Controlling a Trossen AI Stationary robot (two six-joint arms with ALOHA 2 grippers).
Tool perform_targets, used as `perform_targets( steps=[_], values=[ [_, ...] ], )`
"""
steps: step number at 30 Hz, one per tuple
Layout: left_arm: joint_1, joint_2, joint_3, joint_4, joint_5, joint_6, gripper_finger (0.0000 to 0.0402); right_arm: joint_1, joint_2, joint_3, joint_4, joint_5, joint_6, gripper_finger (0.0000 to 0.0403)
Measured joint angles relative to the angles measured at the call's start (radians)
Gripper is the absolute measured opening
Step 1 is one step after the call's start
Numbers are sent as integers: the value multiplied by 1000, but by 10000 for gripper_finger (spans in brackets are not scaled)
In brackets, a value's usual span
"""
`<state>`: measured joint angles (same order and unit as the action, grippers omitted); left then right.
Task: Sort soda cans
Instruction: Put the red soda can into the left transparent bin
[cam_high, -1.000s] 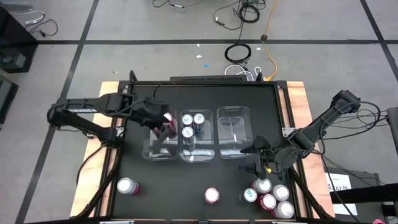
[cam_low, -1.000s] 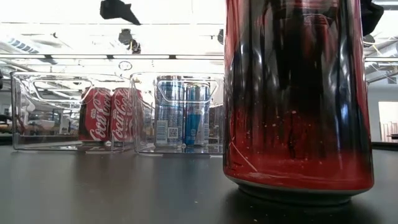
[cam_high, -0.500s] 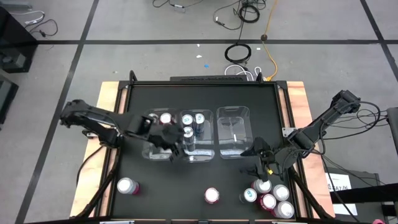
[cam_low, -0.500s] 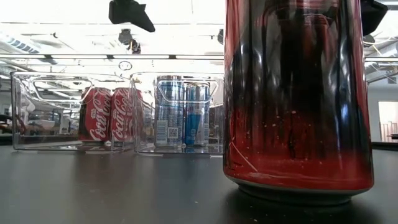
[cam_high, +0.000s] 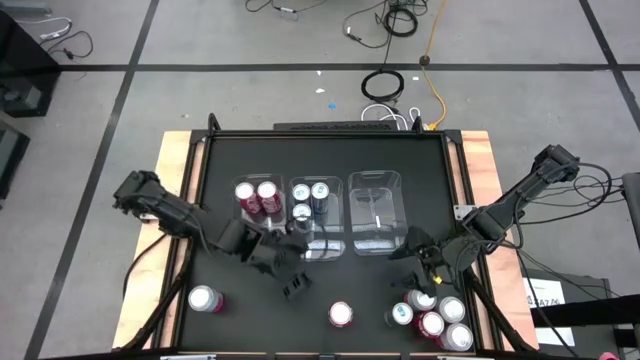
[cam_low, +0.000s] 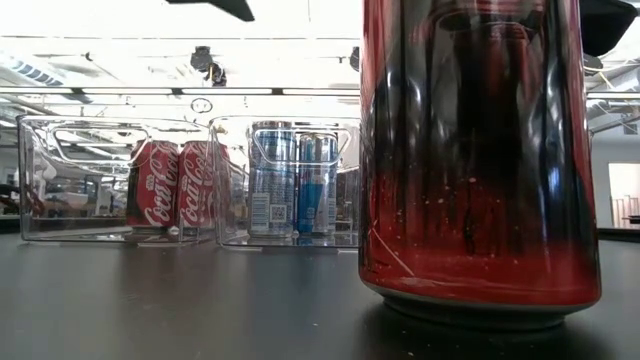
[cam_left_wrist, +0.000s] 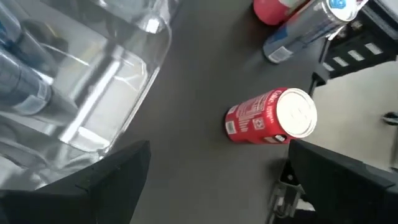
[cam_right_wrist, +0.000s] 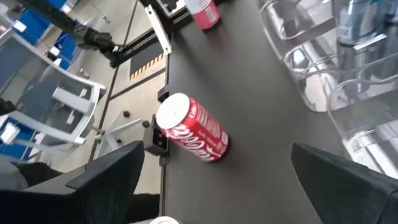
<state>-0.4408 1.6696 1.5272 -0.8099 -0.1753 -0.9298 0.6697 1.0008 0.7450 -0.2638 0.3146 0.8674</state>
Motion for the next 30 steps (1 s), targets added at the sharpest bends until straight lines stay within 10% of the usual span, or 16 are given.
perform_targets(
  steps=[15, 30],
  values=[
    [-101, 315, 456, -313, -71, -8, 389, 0, 0, 0, -2, -83, -38, 400],
    [-190, 356, 498, -354, -65, 5, 389, 0, 0, 0, -2, -81, 58, 400]
  ],
)
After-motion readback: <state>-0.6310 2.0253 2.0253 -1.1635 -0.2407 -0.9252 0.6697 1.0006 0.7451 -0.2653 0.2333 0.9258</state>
